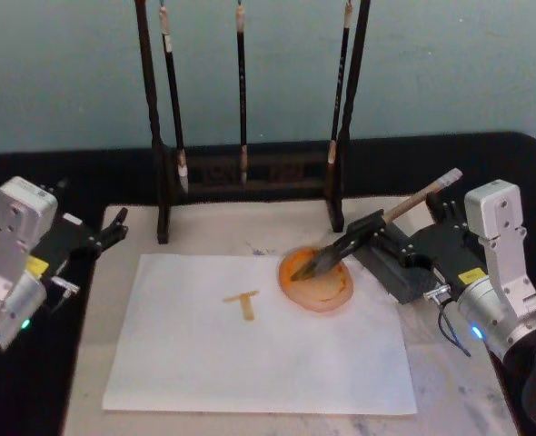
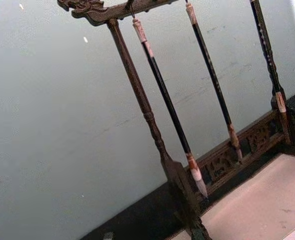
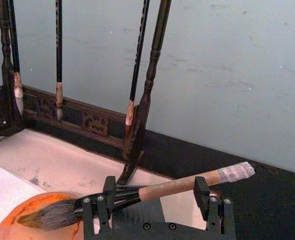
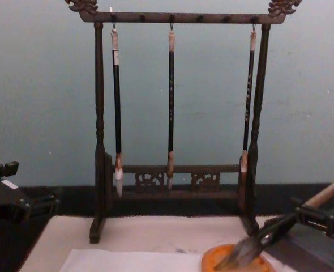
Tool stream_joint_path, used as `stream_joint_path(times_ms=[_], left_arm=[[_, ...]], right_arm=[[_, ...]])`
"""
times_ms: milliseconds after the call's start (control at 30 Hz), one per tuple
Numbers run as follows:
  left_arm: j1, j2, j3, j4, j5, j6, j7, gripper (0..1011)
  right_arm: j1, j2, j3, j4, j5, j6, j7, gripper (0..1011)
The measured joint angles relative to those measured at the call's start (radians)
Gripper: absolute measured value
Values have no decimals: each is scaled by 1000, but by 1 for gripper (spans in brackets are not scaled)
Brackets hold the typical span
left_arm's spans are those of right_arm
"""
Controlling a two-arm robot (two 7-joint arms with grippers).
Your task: Pick up the brush from the inkstone, write on the paper, then place the brush back to its original position.
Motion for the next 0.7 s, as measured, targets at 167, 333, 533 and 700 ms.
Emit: stream_joint_path(times_ms=[167, 333, 533, 700], left_arm=[[0, 0, 0, 0, 0, 0, 0, 1010], [0, 0, 0, 0, 0, 0, 0, 1010], [0, 0, 0, 0, 0, 0, 0, 1010], [0, 0, 0, 0, 0, 0, 0, 1010]], right_arm=[[0, 0, 0, 0, 1, 0, 1, 1000], [0, 0, 0, 0, 1, 0, 1, 1000], [0, 0, 0, 0, 2, 0, 1, 1000], [0, 0, 0, 0, 2, 0, 1, 1000]])
